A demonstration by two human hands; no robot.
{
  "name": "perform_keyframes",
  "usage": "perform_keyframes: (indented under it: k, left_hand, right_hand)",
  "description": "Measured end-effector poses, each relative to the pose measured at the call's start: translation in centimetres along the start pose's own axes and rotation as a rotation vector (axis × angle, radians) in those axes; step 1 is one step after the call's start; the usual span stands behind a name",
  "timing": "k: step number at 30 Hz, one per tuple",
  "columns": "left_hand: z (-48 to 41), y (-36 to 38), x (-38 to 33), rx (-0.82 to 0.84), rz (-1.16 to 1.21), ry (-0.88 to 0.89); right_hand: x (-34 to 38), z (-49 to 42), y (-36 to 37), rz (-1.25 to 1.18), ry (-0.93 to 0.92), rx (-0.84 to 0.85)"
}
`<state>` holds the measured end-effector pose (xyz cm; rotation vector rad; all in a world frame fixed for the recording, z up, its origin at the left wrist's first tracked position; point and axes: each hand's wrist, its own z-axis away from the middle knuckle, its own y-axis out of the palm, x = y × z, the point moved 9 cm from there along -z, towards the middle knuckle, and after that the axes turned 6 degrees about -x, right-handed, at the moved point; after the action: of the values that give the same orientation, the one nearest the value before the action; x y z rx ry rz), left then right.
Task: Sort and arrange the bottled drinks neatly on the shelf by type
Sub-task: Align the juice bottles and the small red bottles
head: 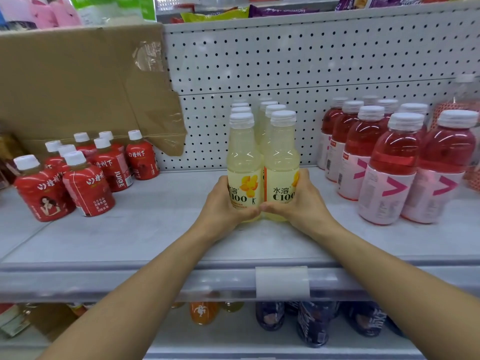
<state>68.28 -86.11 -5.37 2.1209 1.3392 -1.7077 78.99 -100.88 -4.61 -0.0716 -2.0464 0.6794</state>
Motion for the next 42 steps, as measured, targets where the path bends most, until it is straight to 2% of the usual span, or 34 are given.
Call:
perform_keyframes:
  k: [6, 8, 10, 12, 14, 16, 19, 23, 27, 30, 32, 34, 37, 42]
  left_hand:
    - [0.8, 0.0, -0.2, 0.095, -0.064, -0.072]
    - [1.4, -0.1, 0.0, 0.147, -0.103, -0.109]
    - [2.2, -0.9, -0.1, 0.158, -0.178, -0.112]
    - [3.1, -2.5, -0.4, 0.110, -0.308, -0.075]
    - [4.2, -4.5, -1.1, 0.050, -0.377, 0.017]
    - [5.3, -6.9, -1.8, 0.001, -0.399, 0.128]
    - [6.3, -11.5, -1.4, -0.053, -0.426, 0.225]
    - [6.1, -19.8, 0.7, -0.132, -0.449, 0.337]
    - [4.6, -30.8, 3.2, -0.341, -0.553, 0.486]
    - [1.5, -38.1, 7.1, -0.448, -0.613, 0.386]
    - [-1.2, -40.4, 10.3, -0.358, -0.636, 0.244]
    - [-3.2, -40.5, 12.3, -0.222, -0.602, 0.187]
    - [-4.8, -39.8, 12.6, -0.138, -0.592, 0.245]
    - [-6.0, -40.0, 12.6, -0.128, -0.535, 0.349]
  right_hand:
    - [0.0, 0.8, 0.0, -0.113, 0.050, 0.123]
    - [0.5, 1.5, -0.5, -0.072, 0.020, 0.111]
    - [1.4, 2.4, -2.0, 0.007, -0.074, -0.052]
    - [3.6, 4.2, -3.5, 0.011, -0.253, -0.255]
    - [6.3, 6.2, -3.6, -0.018, -0.443, -0.353]
    - [9.0, 7.5, -2.1, -0.042, -0.565, -0.324]
    - [13.0, 8.1, 2.4, -0.076, -0.650, -0.174]
    - [17.9, 7.6, 10.3, -0.072, -0.641, 0.023]
    - [23.1, 5.9, 18.8, -0.032, -0.637, 0.143]
    - [27.3, 3.6, 24.2, 0.043, -0.614, 0.143]
    - [29.1, 1.7, 27.3, 0.179, -0.561, 0.118]
    - [29.9, 0.2, 29.7, 0.323, -0.514, 0.114]
    - [29.7, -1.0, 31.7, 0.440, -0.469, 0.116]
    - [29.6, -2.0, 30.5, 0.391, -0.400, 0.058]
